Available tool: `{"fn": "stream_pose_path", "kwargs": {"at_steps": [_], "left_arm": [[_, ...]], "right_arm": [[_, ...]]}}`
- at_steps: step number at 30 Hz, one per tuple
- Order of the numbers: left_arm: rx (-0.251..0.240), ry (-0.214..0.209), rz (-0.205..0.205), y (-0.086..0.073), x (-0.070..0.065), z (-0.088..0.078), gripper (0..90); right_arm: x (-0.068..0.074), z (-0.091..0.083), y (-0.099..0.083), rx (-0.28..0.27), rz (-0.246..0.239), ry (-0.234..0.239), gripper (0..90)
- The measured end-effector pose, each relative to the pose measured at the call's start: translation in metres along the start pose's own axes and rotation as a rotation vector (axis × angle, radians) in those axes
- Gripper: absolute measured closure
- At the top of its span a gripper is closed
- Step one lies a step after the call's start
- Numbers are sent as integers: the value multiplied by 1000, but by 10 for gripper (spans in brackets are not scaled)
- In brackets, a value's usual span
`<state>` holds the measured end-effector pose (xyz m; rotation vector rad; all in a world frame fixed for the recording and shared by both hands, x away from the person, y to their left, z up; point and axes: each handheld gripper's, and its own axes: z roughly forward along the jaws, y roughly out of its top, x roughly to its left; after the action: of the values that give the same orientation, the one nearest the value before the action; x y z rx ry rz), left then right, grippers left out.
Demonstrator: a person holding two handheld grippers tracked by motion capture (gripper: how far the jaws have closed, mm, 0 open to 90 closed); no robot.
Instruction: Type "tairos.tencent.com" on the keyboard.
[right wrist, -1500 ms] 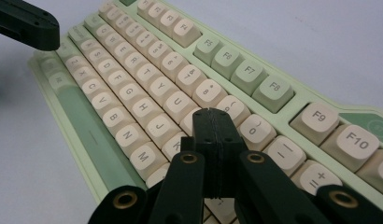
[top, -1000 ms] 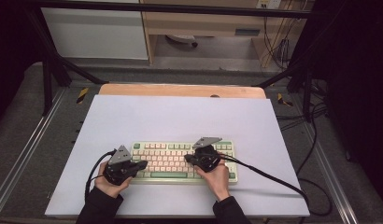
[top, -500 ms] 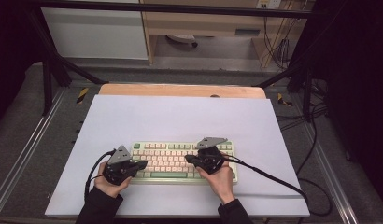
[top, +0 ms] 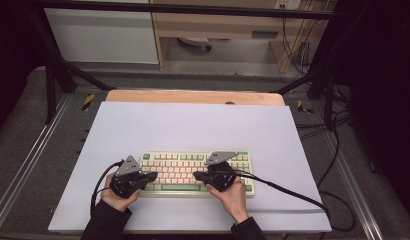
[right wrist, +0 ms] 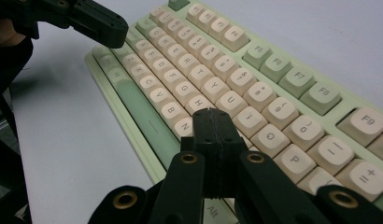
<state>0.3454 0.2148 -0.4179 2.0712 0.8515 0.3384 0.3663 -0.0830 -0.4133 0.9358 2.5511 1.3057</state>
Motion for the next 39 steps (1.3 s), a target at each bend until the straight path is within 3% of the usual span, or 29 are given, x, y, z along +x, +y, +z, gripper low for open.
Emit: {"fn": "stream_pose_path", "kwargs": {"at_steps": [20,39], "left_arm": [[1,0,2,0,0,1,900],[0,-3,2,0,-1,0,899]], "right_arm": [[1,18,-9,24,13,12,900],[1,15,-8,17,4,12,900]]}}
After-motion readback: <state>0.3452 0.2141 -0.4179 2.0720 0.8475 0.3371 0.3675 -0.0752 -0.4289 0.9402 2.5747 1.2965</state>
